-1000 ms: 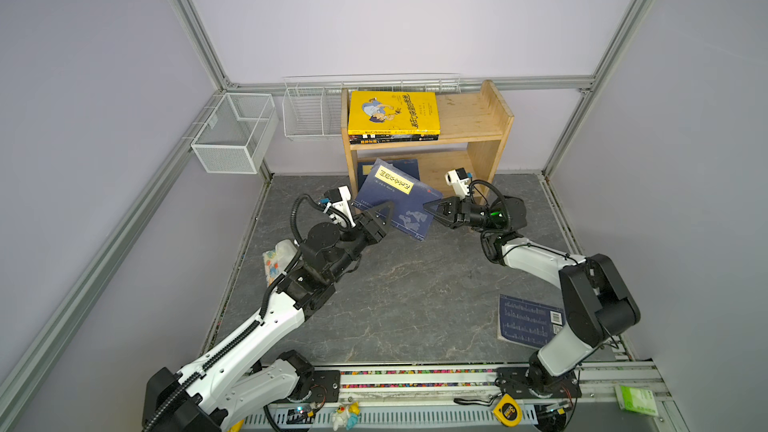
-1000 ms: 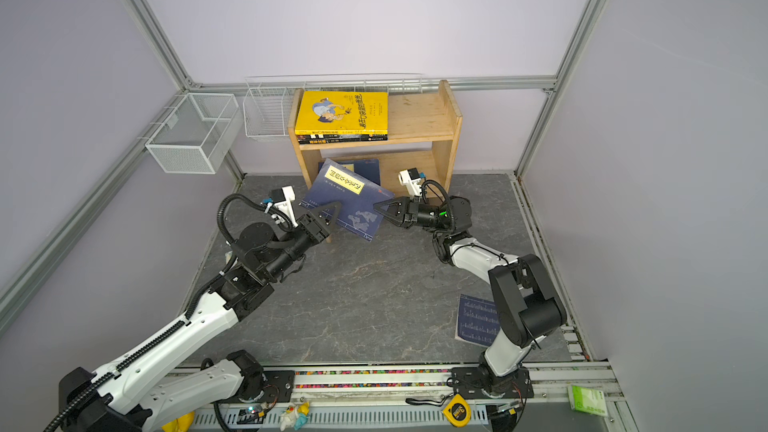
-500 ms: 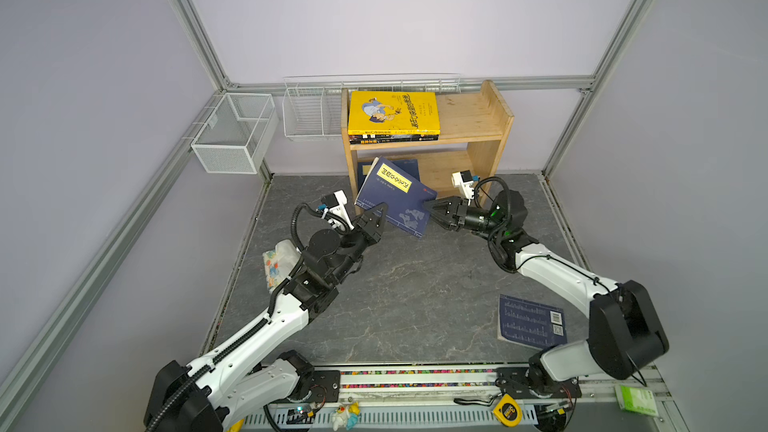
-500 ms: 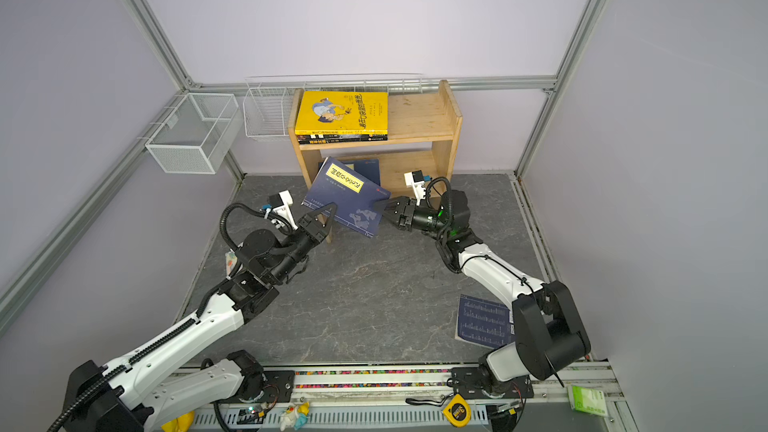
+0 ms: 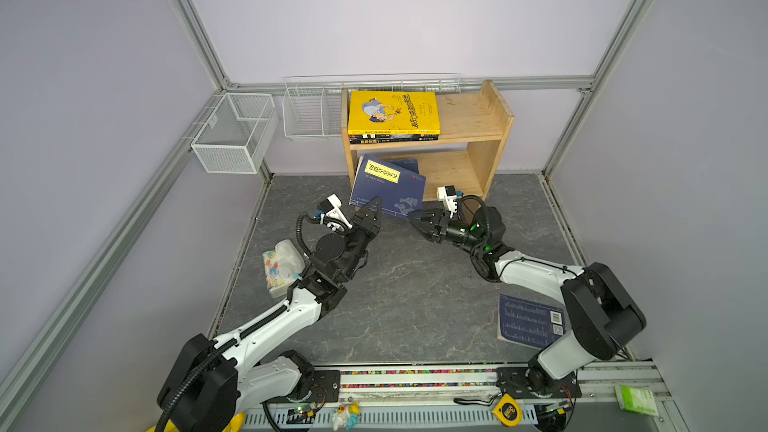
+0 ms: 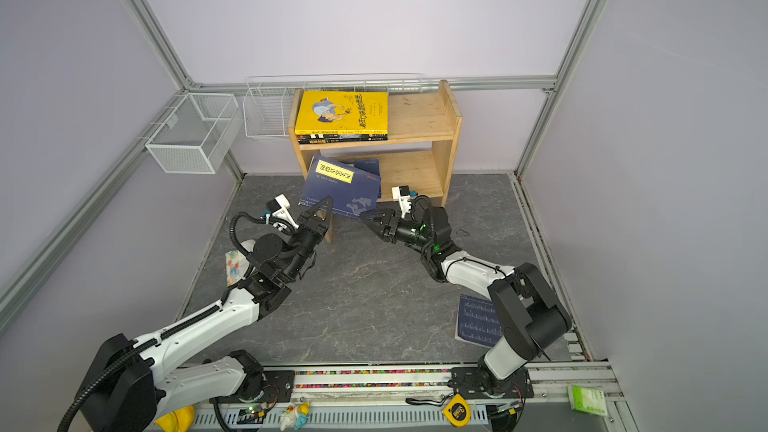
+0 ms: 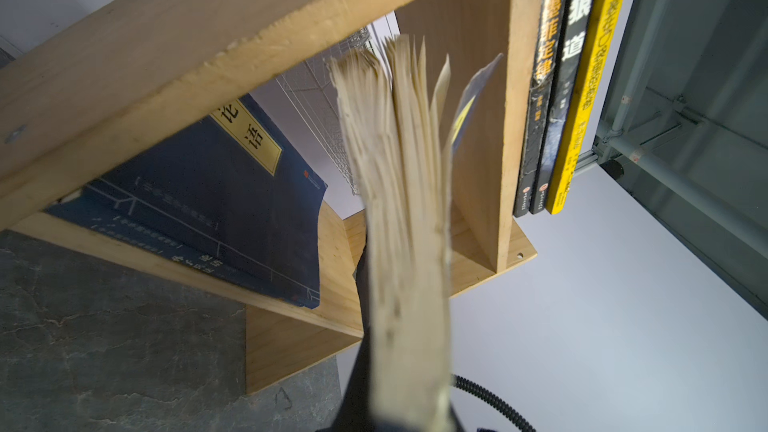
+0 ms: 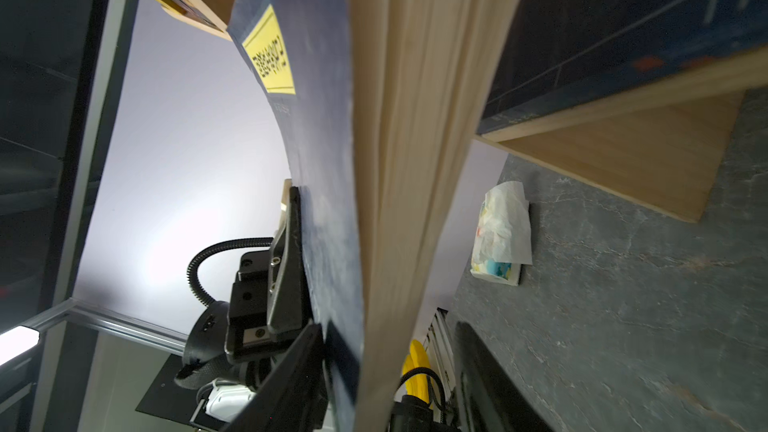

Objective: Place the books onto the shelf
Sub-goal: 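Push the blue book into the lower shelf with right gripper while left withdraws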

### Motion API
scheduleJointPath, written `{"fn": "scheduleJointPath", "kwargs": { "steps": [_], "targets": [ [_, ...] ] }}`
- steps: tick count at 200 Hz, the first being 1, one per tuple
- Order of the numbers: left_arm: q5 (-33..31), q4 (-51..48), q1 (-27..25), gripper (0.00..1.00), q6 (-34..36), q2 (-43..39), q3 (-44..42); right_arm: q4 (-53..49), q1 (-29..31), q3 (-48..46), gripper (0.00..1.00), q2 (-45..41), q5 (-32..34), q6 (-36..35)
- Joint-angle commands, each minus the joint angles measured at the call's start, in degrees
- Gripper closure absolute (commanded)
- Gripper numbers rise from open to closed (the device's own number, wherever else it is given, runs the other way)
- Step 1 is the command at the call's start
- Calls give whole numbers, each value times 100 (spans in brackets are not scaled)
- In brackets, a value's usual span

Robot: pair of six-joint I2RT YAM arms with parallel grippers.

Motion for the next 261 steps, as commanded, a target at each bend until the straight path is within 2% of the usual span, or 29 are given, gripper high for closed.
{"fn": "scheduleJointPath", "kwargs": {
  "steps": [1, 19, 39, 73, 95, 108, 121, 134, 146, 165, 201, 228, 261],
  "targets": [
    [-49, 959, -8, 100, -348, 35, -30, 1179, 33, -13, 54, 275, 228, 717],
    [-60, 963, -9, 100, -373, 64, -34, 1302, 20, 9, 67, 403, 290, 809],
    [-99, 900, -9, 100, -360, 65, -25, 1146, -13, -77, 75, 387, 481, 714],
    [-136, 681, -8, 100, -356, 90, 16, -263, -24, 47, 87, 65, 697, -58],
    [-156, 406, -9, 83, -264, 43, 94, -1062, -107, 408, 92, -42, 637, -477],
    [-180, -97, 0, 63, -99, -62, 243, -1757, -211, 694, 93, -74, 534, -830],
    [-264, -1112, 0, 46, 209, -235, 539, -2802, -303, 1030, 93, -156, 597, -1405],
    [-393, -2162, 26, 36, 418, -406, 873, -3942, -375, 1429, 93, -217, 714, -2062],
    [-492, -2650, 51, 28, 613, -578, 987, -4543, -431, 1684, 93, -233, 842, -2463],
    [-683, -3169, 101, 22, 980, -901, 1041, -4993, -539, 2043, 93, -113, 717, -2803],
    [-1319, -4443, 141, 17, 1771, -1627, 1310, -5640, -569, 2624, 93, 110, 458, -3355],
    [-1772, -4881, 158, 14, 1938, -2158, 1198, -5682, -577, 2701, 93, 68, 511, -3402],
    [-2001, -5131, 167, 13, 1926, -2557, 1007, -5621, -581, 2967, 92, 241, 440, -3260]
  ]
}}
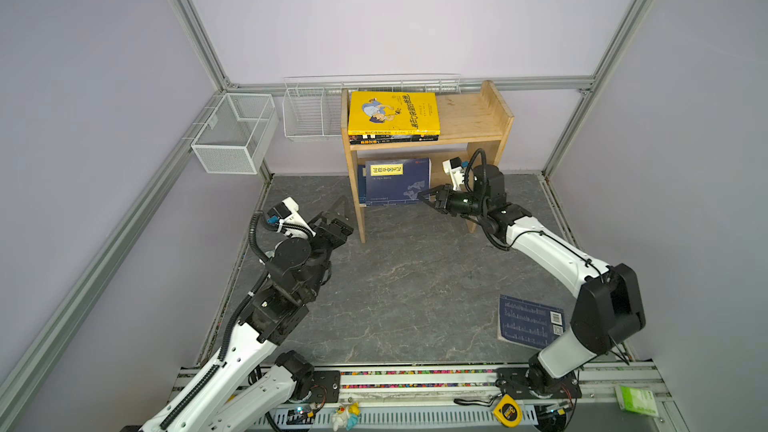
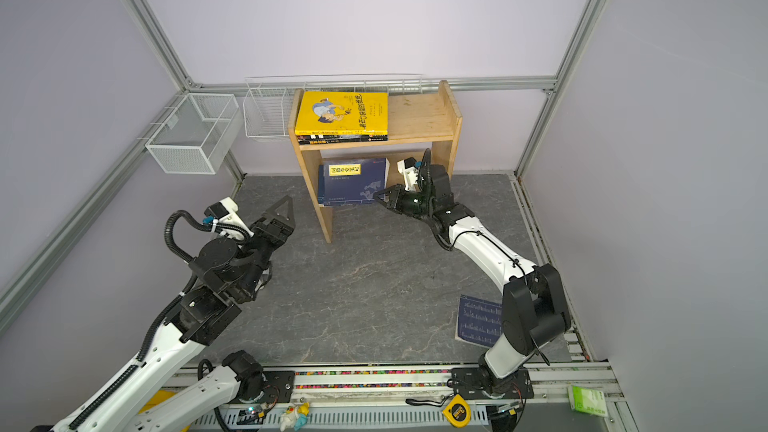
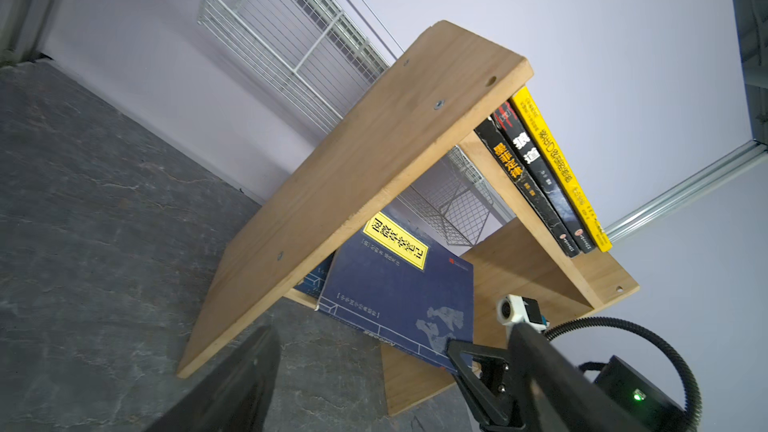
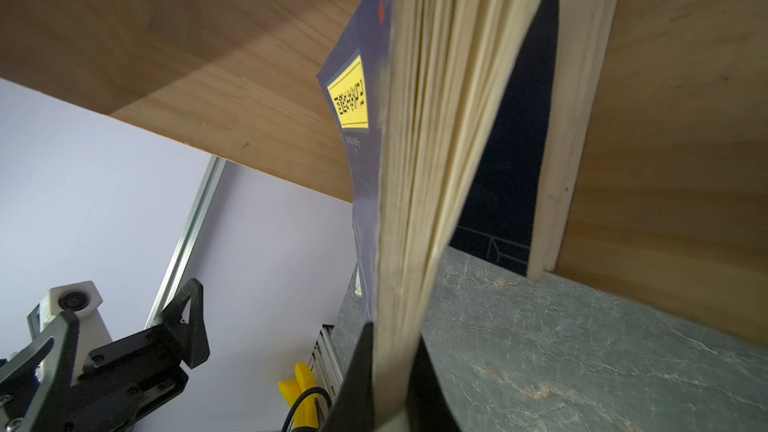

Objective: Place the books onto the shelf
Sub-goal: 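Push the blue book into the lower shelf with right gripper while left withdraws, then press the blue book onto the lower shelf with right gripper while left hovers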

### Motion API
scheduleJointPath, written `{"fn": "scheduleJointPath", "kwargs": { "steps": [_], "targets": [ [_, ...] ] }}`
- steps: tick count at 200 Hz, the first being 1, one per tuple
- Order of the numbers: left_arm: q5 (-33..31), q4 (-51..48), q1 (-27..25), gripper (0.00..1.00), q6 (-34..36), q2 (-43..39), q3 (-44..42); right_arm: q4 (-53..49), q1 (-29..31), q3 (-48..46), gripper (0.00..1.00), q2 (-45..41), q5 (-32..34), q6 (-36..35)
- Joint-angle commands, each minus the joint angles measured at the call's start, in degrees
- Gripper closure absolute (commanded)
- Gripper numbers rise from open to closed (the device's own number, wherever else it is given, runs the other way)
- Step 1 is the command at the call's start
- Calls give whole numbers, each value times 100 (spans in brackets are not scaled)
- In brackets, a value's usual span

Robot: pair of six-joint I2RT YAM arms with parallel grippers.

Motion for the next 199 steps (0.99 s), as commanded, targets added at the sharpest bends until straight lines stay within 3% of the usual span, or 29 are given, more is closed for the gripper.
{"fn": "scheduleJointPath", "kwargs": {
  "steps": [1, 53, 199],
  "targets": [
    [-396, -522, 29, 13, 199, -225, -145, -99, -13, 270, 92, 189, -66, -139],
    [-517, -639, 38, 12, 64, -398, -397, 437, -12, 631, 92, 489, -162, 211],
    [-485, -533, 38, 11, 28, -193, -484, -549, -69, 1387, 90, 851, -670, -255]
  ]
}}
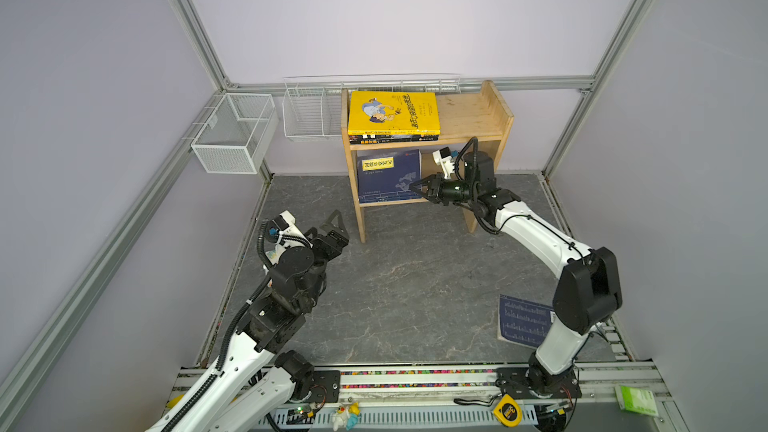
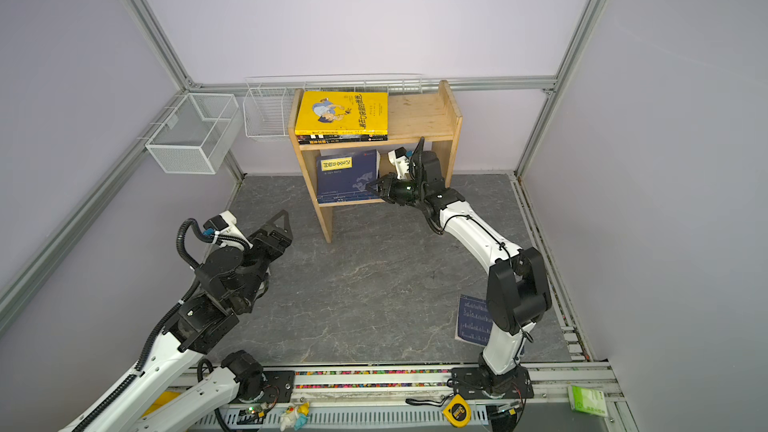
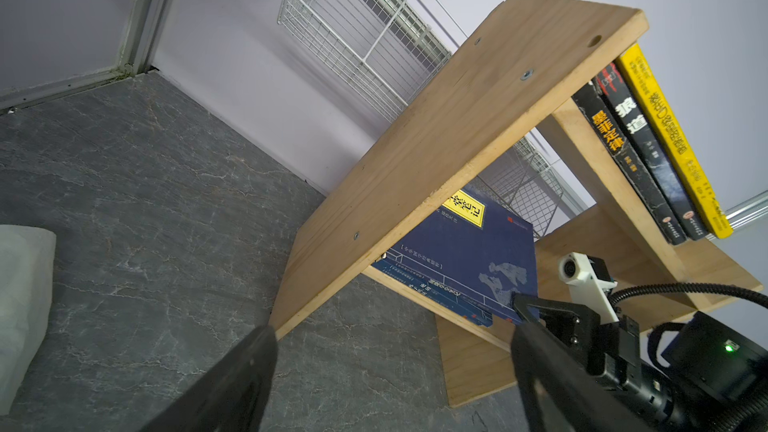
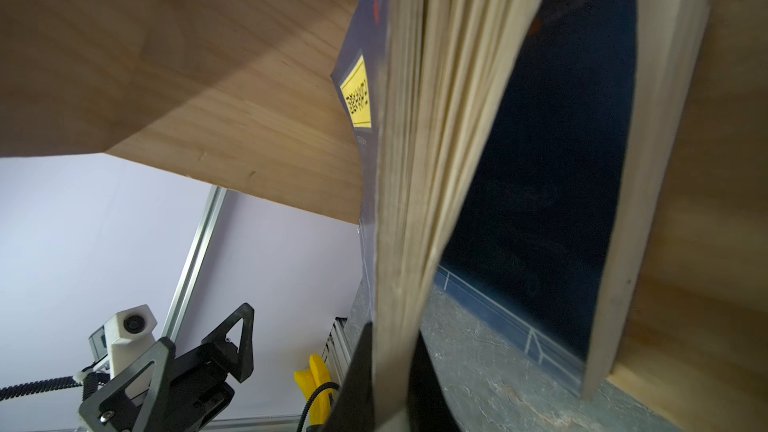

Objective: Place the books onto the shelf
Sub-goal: 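Press the blue book onto the lower shelf with right gripper while left hovers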

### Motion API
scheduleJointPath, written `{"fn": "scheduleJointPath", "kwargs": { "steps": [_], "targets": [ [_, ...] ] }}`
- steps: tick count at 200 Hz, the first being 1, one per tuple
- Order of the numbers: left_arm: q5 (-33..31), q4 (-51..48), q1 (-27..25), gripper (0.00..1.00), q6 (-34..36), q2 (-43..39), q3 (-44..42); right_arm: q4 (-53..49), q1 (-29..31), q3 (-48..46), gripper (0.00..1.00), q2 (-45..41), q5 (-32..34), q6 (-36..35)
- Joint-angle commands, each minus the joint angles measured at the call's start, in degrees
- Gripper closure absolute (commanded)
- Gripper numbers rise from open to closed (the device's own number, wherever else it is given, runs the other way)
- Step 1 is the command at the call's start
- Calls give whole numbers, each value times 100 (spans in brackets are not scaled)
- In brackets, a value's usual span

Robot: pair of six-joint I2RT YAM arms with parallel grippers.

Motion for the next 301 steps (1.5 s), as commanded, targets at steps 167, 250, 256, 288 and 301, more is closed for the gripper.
{"fn": "scheduleJointPath", "kwargs": {
  "steps": [167, 250, 256, 288, 301],
  "targets": [
    [81, 184, 48, 9, -32, 588, -64, -316, -91, 712, 91, 469, -385, -354],
    [1219, 972, 488, 0, 195, 1921, 476, -746, -80, 686, 90, 493, -167, -674],
    [1300, 1082, 549, 1, 178, 1976, 467, -774, -73, 686, 90, 492, -137, -696],
    [1460, 1353, 710, 1, 339, 2357, 705, -872, -82, 743, 90, 543, -36, -766],
    [1589, 1402, 792, 0, 377, 2550, 831, -890, -73, 761, 90, 566, -19, -781]
  ]
}}
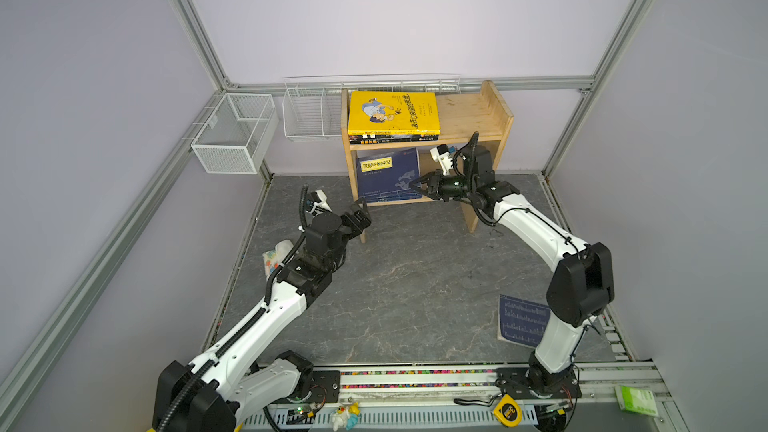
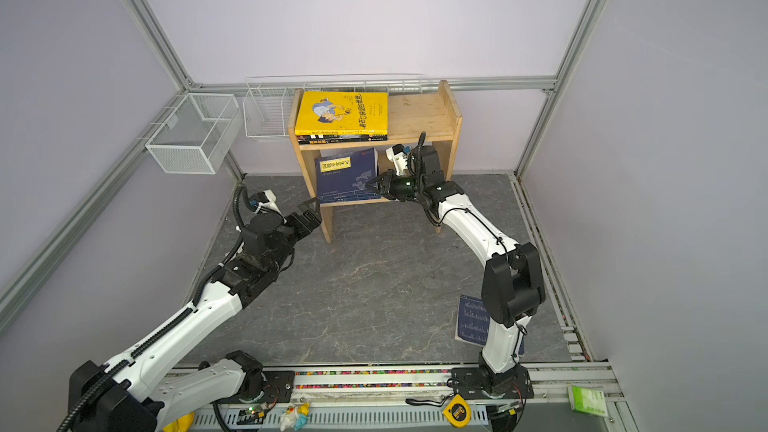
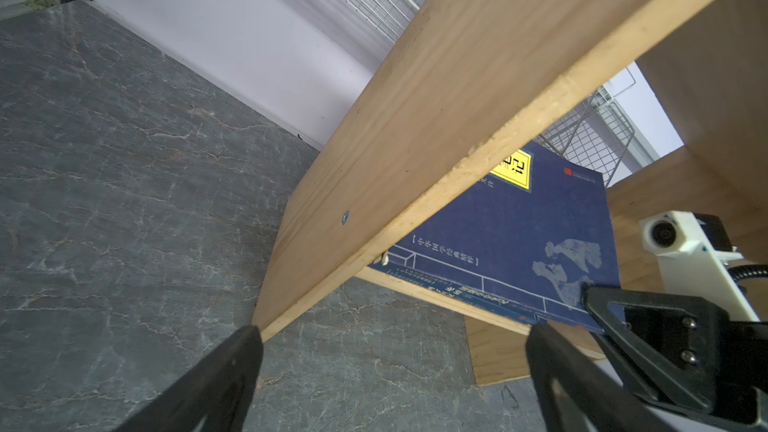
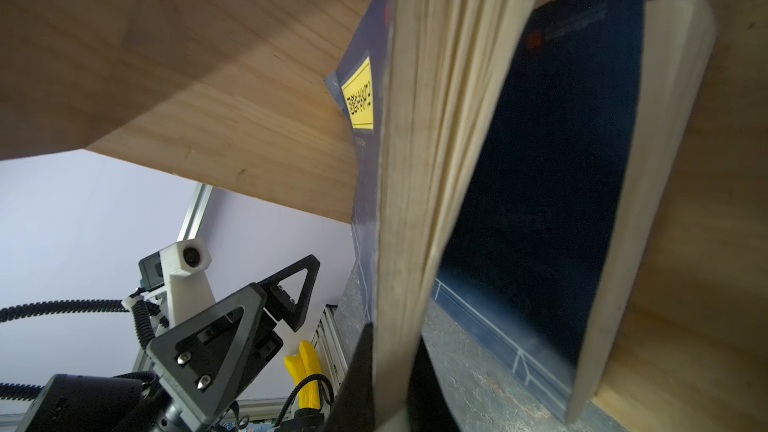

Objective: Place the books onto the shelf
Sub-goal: 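Press the blue book onto the lower shelf with right gripper while left hovers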

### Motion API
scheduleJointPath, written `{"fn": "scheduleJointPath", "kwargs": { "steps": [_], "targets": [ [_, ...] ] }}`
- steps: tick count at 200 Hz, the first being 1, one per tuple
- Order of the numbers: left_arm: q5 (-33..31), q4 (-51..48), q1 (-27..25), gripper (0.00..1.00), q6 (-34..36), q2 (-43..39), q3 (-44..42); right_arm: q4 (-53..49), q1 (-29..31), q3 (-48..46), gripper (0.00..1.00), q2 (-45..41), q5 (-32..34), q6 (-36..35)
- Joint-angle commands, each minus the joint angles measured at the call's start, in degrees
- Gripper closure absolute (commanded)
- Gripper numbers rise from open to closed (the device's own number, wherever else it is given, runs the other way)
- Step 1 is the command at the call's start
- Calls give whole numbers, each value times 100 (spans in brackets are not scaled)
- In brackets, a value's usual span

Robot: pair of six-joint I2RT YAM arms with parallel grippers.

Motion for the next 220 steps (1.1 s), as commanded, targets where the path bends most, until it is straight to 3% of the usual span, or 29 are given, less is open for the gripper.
{"fn": "scheduleJointPath", "kwargs": {
  "steps": [1, 96, 220],
  "targets": [
    [320, 358, 130, 0, 186, 280, 385, -221, 8, 121, 90, 217, 161, -283],
    [697, 932, 396, 0, 359, 1191, 457, -292, 4, 176, 91, 336, 372, -353],
    [46, 872, 408, 2, 158, 2028, 388, -320, 21, 136, 86, 402, 611, -382]
  ]
}}
